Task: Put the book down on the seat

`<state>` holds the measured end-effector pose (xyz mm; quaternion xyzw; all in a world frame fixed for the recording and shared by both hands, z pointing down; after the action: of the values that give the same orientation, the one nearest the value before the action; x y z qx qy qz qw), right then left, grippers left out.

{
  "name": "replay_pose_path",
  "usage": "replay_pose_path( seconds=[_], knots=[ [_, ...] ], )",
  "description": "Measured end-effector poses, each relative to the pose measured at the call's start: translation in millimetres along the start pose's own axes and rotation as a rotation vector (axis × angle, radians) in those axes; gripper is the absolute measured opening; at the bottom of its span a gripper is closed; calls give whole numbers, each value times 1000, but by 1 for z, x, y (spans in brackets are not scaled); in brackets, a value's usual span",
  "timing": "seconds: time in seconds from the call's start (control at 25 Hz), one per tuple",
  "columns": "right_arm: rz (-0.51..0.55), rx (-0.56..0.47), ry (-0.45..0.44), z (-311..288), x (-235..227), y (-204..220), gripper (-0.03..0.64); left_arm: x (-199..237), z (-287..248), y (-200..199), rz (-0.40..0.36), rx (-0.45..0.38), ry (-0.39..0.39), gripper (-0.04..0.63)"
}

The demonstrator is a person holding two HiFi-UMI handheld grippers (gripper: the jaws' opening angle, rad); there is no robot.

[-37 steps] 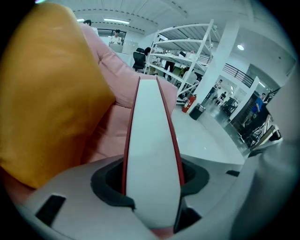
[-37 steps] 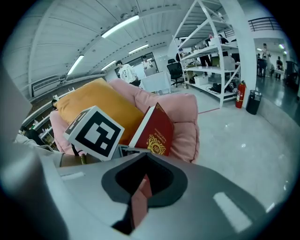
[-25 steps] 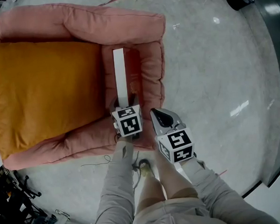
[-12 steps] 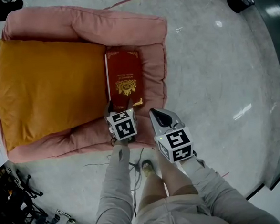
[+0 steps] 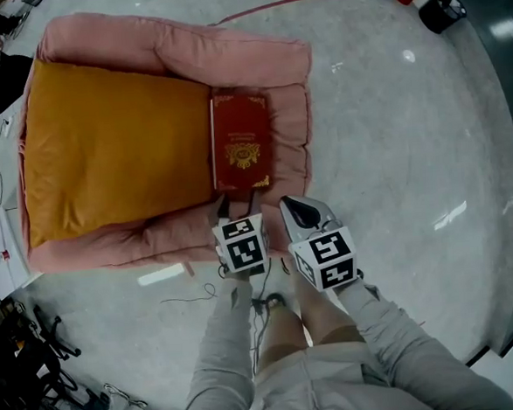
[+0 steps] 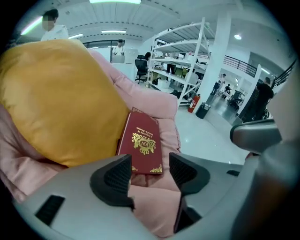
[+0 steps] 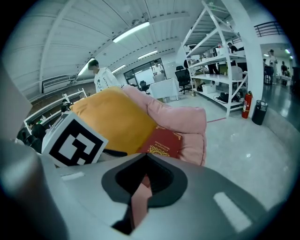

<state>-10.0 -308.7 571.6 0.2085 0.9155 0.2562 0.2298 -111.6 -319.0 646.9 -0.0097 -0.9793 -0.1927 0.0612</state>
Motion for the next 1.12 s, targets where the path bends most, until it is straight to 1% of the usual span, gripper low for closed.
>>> replay_pose_path(
  seconds=[0.08, 0.2, 0.28, 0.36, 0.52, 0.72, 0.84, 1.0, 1.12],
  knots=[
    [12, -2, -1, 7, 5, -1, 0, -2, 15, 0, 7, -19, -12, 199],
    [32, -6, -8, 15, 14, -2, 0, -4, 37, 0, 18, -52, -24, 116],
    [44, -11, -13, 22, 19, -2, 0, -5, 53, 0, 21, -73, -33, 69],
    [57, -13, -18, 29, 25, -2, 0, -6, 69, 2, 24, -89, -38, 40],
    [78, -14, -25, 43, 33, -3, 0, -8, 97, 7, 33, -108, -31, 8],
    [106, -14, -38, 58, 43, -1, 0, -15, 124, 16, 25, -118, -18, 6],
    [124, -14, -48, 66, 48, -1, 0, -17, 138, 14, 28, -149, -13, 6],
    [155, -13, -67, 77, 56, 0, 0, -21, 151, 23, 28, -145, -11, 6],
    [172, -11, -79, 85, 62, 2, 0, -25, 163, 23, 21, -171, -11, 6]
  ],
)
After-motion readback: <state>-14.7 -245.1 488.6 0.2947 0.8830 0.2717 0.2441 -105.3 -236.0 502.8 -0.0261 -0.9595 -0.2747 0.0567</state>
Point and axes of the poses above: the fingertips, and each gripper's own axes: z backward along the fingers, x to its left, y out of its underside, the point moved 1 cm from there along z, backward along the fingers, and after that the axes turned 11 degrees about x, right-handed, at the moved point
